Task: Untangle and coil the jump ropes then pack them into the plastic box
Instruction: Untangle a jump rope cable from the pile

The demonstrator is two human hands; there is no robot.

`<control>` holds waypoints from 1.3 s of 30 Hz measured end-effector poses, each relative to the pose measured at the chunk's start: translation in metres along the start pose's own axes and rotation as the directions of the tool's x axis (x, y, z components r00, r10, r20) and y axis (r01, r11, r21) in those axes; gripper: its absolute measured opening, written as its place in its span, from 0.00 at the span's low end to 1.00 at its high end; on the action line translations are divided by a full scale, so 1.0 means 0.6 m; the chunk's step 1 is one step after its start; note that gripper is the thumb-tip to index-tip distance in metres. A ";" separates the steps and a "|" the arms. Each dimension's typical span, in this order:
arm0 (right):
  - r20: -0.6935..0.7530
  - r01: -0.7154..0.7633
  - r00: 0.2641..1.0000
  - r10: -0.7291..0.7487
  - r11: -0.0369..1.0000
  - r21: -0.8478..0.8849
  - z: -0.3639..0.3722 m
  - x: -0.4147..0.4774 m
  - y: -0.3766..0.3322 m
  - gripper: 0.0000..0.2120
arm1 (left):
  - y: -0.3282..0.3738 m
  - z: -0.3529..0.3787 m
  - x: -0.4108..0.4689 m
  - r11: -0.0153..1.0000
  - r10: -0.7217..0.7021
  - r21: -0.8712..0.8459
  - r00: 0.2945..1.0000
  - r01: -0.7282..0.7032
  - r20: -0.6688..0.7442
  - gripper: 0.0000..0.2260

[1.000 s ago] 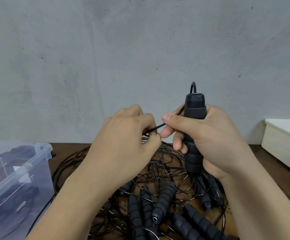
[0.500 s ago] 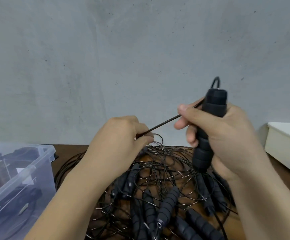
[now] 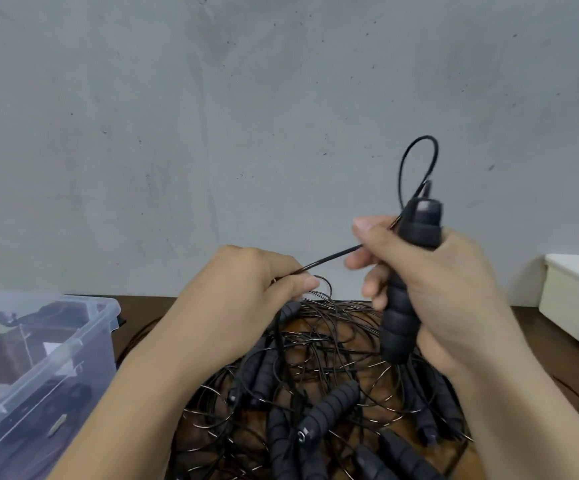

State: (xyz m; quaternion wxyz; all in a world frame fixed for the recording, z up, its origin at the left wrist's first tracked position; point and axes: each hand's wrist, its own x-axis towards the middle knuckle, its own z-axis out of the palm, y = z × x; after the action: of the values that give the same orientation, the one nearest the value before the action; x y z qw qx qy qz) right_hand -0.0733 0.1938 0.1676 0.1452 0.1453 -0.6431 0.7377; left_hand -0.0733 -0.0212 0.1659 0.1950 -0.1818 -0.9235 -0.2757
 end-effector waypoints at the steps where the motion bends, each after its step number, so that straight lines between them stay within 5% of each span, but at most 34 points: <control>1: 0.044 -0.020 0.999 0.022 0.998 -0.052 0.005 -0.001 0.005 0.13 | 0.007 0.000 -0.001 0.999 0.019 -0.047 1.000 -0.020 -0.017 0.16; 6: 0.132 -0.017 0.991 0.032 0.993 -0.118 0.022 -0.006 0.021 0.11 | 0.012 0.003 -0.007 0.989 0.091 -0.113 0.994 -0.098 -0.060 0.13; 21: -0.104 0.037 0.994 -0.036 0.999 0.014 0.014 -0.010 -0.002 0.06 | 0.011 0.013 0.000 0.993 0.090 -0.061 0.990 -0.097 -0.111 0.08; 33: -0.299 0.146 0.950 -0.093 0.977 0.158 -0.018 -0.002 -0.025 0.08 | -0.015 0.002 0.005 0.994 0.110 -0.017 0.993 -0.109 0.047 0.06; 39: 0.045 -0.055 0.997 0.057 0.998 -0.039 -0.002 -0.002 -0.007 0.13 | -0.004 -0.007 -0.003 0.954 0.150 -0.274 0.985 -0.122 0.082 0.09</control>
State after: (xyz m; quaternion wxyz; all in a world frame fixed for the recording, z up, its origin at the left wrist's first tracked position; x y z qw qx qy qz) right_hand -0.0707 0.1958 0.1707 0.1124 0.1415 -0.6638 0.7257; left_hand -0.0716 -0.0261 0.1673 0.1396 -0.2835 -0.8718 -0.3744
